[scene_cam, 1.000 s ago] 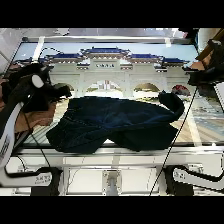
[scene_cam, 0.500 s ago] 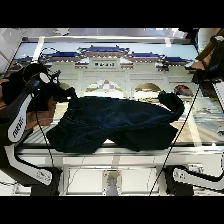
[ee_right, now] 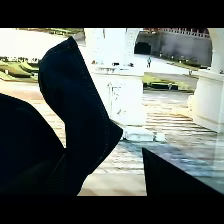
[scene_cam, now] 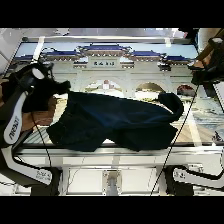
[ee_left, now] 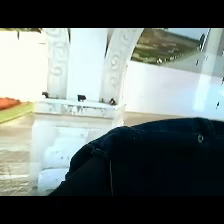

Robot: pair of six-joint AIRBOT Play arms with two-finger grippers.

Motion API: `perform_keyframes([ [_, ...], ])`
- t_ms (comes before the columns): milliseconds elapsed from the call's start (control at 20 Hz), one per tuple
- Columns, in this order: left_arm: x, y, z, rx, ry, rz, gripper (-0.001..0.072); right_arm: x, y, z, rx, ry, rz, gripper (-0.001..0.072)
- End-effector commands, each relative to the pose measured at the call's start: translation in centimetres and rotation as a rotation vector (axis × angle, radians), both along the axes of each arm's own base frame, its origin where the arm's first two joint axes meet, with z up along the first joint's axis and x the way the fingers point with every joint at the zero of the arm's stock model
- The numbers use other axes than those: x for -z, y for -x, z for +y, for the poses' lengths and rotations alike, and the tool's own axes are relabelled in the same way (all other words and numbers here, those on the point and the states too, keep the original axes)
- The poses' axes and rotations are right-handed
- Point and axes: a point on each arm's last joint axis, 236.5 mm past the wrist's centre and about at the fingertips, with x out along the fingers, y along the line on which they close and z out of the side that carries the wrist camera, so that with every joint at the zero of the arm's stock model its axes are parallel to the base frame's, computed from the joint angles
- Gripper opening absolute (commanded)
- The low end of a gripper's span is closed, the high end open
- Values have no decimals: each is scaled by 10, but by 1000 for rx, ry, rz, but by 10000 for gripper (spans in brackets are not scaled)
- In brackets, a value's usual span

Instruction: Fold the clothes and pants, and hang the long-sleeved shirts on hangers.

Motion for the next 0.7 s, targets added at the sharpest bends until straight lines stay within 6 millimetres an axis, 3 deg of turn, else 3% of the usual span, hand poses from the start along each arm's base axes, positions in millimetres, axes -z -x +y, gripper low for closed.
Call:
perform_keyframes([
  [0,-51,-1,64,-107,-85,-101,21,51,2,4,28,-59,121,507],
  [200,-99,18,118,-217,-111,-168,21,115,-12,31,86,-234,225,506],
  [400,-108,34,135,-247,-122,-151,22,144,-45,50,153,-369,178,507],
  [500,-107,38,140,-247,-151,-139,21,143,-68,70,166,-483,107,507],
  [650,-106,39,139,-245,-147,-130,22,114,-112,106,124,-658,-81,507],
])
